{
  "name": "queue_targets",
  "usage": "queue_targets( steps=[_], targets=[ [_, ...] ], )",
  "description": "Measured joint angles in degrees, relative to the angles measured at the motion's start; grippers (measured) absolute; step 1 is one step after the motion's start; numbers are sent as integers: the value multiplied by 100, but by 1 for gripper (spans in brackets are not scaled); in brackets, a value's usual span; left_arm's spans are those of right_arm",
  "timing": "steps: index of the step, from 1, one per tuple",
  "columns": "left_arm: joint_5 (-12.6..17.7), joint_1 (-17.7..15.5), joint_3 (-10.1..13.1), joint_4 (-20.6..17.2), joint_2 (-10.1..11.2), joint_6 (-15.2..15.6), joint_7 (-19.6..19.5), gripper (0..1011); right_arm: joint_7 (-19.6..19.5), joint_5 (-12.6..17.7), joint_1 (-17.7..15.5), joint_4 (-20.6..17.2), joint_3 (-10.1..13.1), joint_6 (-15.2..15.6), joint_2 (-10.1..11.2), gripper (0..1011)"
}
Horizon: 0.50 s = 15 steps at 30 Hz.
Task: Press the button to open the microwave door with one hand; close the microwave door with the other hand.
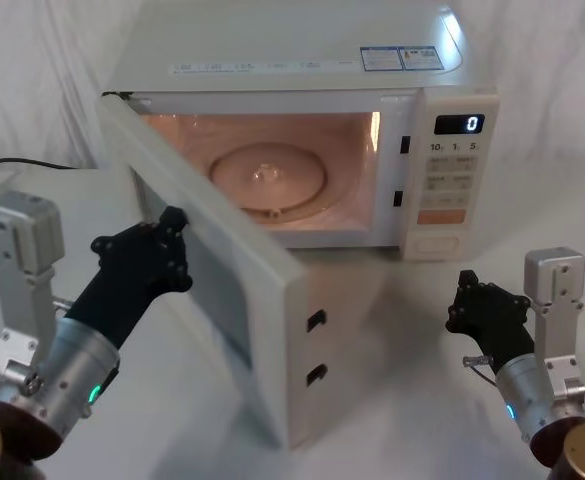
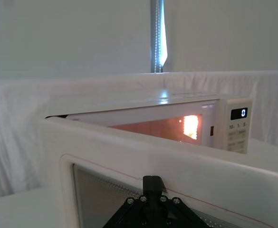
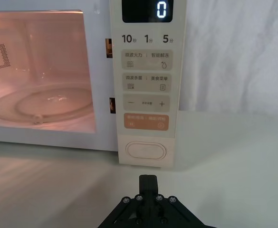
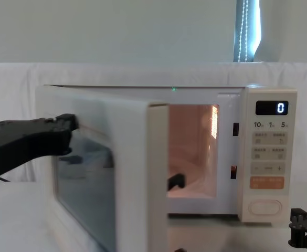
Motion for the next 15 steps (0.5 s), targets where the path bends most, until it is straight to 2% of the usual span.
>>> queue_targets(
  steps=[15],
  targets=[
    [-63, -774, 462, 614, -130, 89, -169, 0, 0, 0, 0, 0, 0, 0, 0, 0]
  ],
)
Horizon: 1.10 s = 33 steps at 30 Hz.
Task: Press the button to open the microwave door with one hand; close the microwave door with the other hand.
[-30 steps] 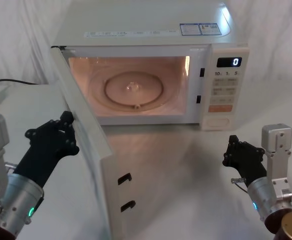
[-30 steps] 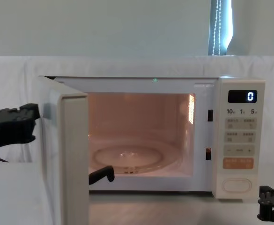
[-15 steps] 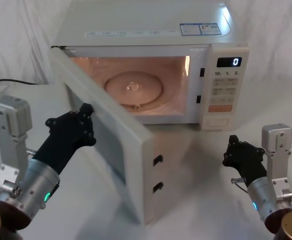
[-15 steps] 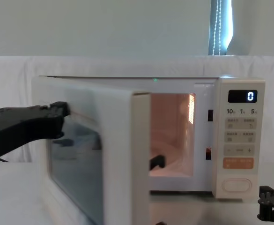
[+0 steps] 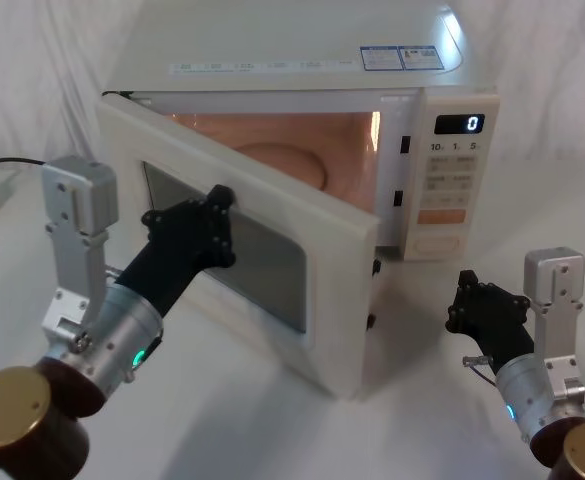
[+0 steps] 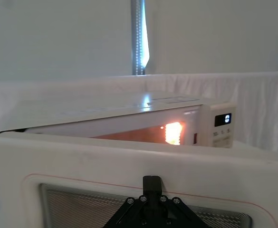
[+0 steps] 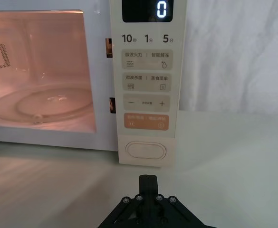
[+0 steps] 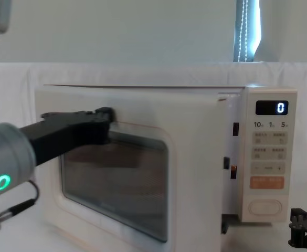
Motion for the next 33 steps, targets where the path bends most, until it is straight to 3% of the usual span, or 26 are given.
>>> queue_targets(
  steps=[12, 33],
  targets=[
    [-212, -571, 365, 693, -237, -90, -145, 0, 0, 0, 0, 0, 0, 0, 0, 0],
    [-185, -1347, 754, 1742, -750, -347, -26, 0, 0, 0, 0, 0, 0, 0, 0, 0]
  ],
)
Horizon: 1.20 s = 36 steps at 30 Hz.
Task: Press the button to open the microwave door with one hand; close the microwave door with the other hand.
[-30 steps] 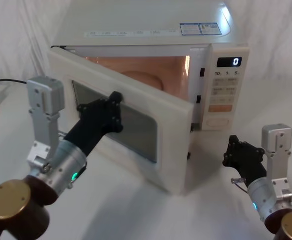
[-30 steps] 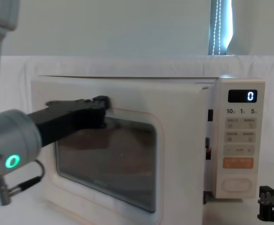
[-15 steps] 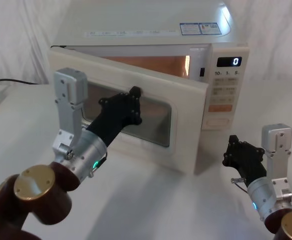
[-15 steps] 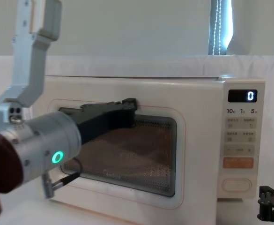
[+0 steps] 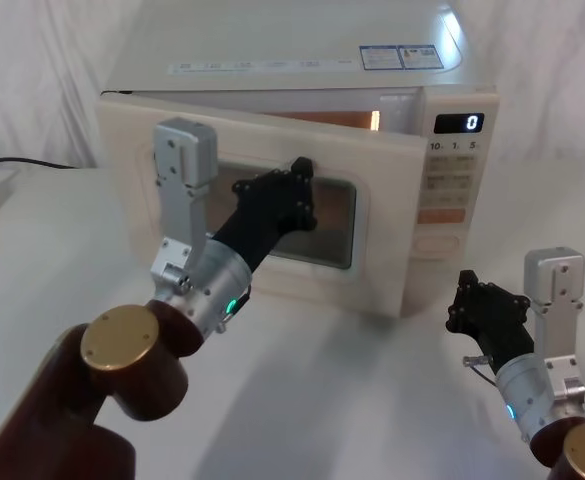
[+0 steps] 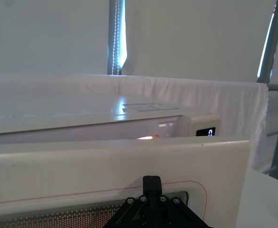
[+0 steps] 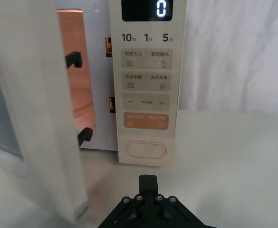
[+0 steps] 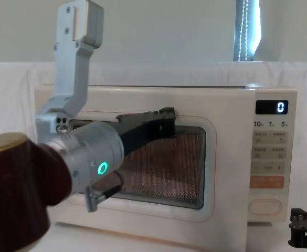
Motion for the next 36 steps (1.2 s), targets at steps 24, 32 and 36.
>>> queue_targets(
  steps=[24, 32, 36],
  targets=[
    [290, -506, -27, 720, -355, -184, 201, 0, 0, 0, 0, 0, 0, 0, 0, 0],
    [384, -657, -66, 940, -433, -231, 226, 0, 0, 0, 0, 0, 0, 0, 0, 0],
    [427, -715, -82, 1026, -464, -238, 245, 0, 0, 0, 0, 0, 0, 0, 0, 0]
  ],
)
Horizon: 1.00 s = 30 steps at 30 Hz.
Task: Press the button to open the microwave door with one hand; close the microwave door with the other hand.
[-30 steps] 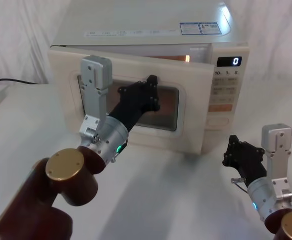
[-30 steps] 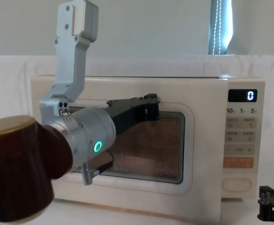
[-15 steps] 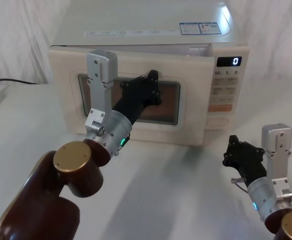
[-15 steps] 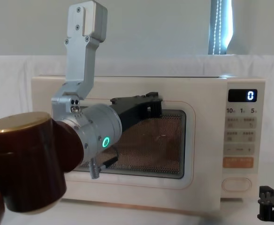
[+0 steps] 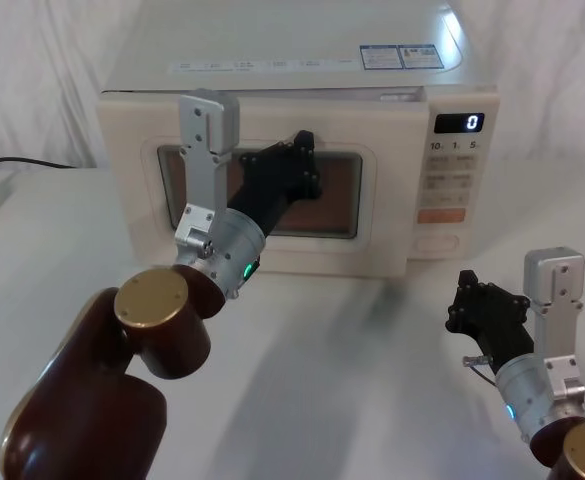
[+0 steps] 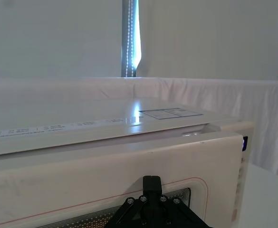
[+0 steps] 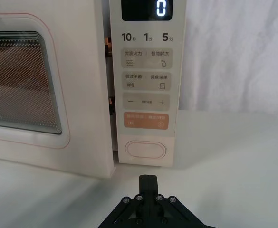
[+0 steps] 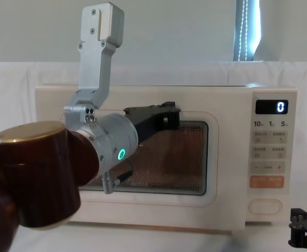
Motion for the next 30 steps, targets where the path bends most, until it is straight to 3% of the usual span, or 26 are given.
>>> queue_targets(
  steps=[30],
  targets=[
    [312, -334, -49, 458, -220, -31, 69, 0, 0, 0, 0, 0, 0, 0, 0, 0]
  ],
)
